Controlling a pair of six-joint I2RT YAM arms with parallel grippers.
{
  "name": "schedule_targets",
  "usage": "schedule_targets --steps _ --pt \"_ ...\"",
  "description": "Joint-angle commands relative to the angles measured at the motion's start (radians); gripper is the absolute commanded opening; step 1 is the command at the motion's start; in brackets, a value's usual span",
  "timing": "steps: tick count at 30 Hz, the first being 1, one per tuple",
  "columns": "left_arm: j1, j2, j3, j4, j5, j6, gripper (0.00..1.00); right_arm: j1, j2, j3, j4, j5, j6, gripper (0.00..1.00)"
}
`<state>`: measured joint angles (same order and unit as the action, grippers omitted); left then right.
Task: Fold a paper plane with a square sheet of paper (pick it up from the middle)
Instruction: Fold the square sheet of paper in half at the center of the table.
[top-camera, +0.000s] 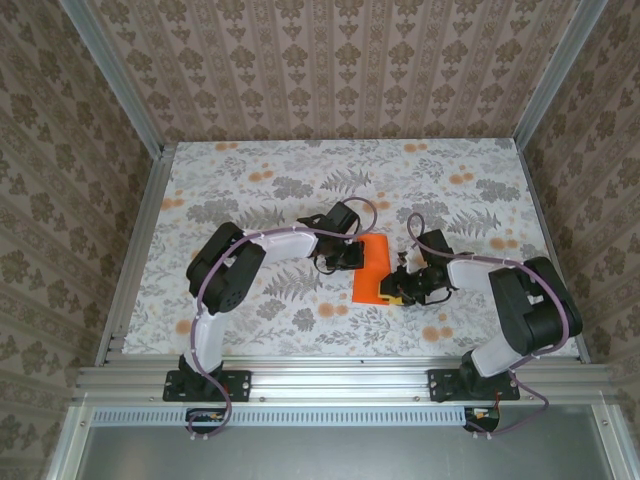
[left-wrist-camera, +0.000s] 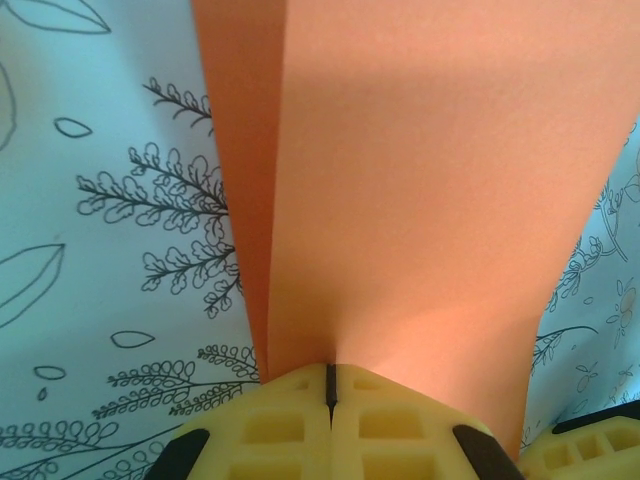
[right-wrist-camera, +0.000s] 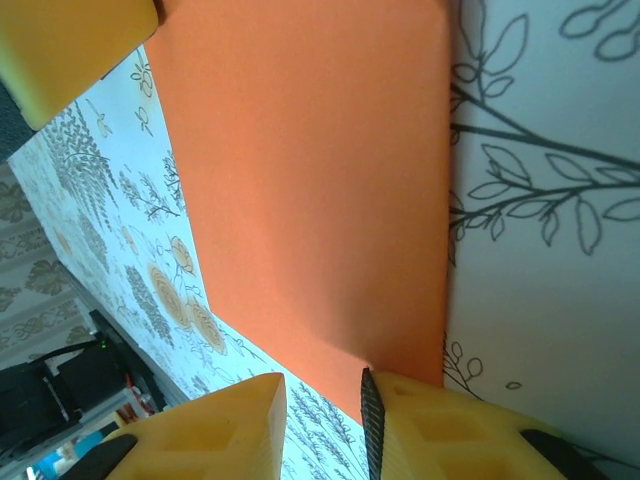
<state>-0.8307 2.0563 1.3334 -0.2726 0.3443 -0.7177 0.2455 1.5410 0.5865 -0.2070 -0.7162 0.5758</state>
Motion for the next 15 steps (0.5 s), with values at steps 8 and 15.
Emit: schedule_targets --steps 8,15 --pt "-0.017 0.053 -0.002 -0.087 -0.010 0.024 0.00 0.019 -0.105 -0.009 -0.038 -0.016 0.034 0.30" --pt "-0.020 0.052 0.001 -0.090 -0.010 0.024 0.00 0.047 -0.013 -0.048 -0.019 0.043 0.029 0.29"
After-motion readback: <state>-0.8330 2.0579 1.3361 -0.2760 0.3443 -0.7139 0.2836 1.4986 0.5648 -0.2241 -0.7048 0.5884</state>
